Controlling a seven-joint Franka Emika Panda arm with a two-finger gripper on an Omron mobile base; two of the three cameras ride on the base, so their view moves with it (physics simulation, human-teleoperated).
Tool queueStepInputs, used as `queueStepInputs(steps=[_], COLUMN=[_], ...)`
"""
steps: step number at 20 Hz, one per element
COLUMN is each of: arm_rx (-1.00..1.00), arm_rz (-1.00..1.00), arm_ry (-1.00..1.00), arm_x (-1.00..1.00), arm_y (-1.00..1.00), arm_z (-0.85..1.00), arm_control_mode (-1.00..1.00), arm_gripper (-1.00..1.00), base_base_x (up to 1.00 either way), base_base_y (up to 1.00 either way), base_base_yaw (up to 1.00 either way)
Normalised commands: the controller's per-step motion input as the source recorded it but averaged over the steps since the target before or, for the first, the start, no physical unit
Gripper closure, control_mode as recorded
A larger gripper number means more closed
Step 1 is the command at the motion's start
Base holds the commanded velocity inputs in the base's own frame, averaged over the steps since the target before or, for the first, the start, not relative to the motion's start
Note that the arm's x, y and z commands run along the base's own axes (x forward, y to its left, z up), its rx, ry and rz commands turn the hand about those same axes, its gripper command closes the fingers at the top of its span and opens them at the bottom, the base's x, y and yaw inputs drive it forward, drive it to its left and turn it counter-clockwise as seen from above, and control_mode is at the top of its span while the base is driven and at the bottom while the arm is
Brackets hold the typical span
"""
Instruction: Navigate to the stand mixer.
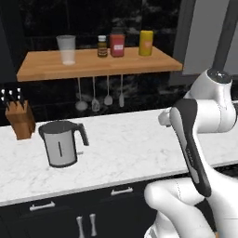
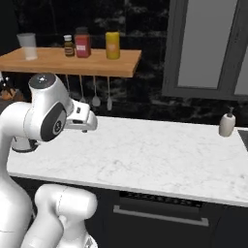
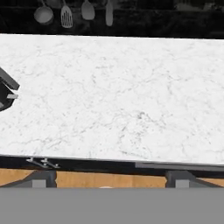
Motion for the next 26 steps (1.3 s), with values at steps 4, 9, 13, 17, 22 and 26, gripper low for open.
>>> queueStepInputs(steps=[4,9,13,17,22,26], arm_rx=[0.0,0.0,0.0,0.0,0.0,0.0], arm_rz=[0.0,0.0,0.0,0.0,0.0,0.0], arm_ry=[0.0,0.0,0.0,0.0,0.0,0.0], arm_x=[0.0,0.0,0.0,0.0,0.0,0.0], arm_y=[0.0,0.0,0.0,0.0,0.0,0.0], arm_z=[0.0,0.0,0.0,0.0,0.0,0.0], arm_control_mode=[1.0,1.0,1.0,1.0,1.0,1.0], arm_gripper=[-1.0,-1.0,-1.0,-1.0,-1.0,-1.0], base_base_x=[-0.22,0.0,0.0,0.0,0.0,0.0], base_base_y=[-0.58,-0.01,0.0,-0.06,-0.22,-0.3], base_base_yaw=[-0.69,-0.99,-1.0,-0.96,-0.91,-0.89])
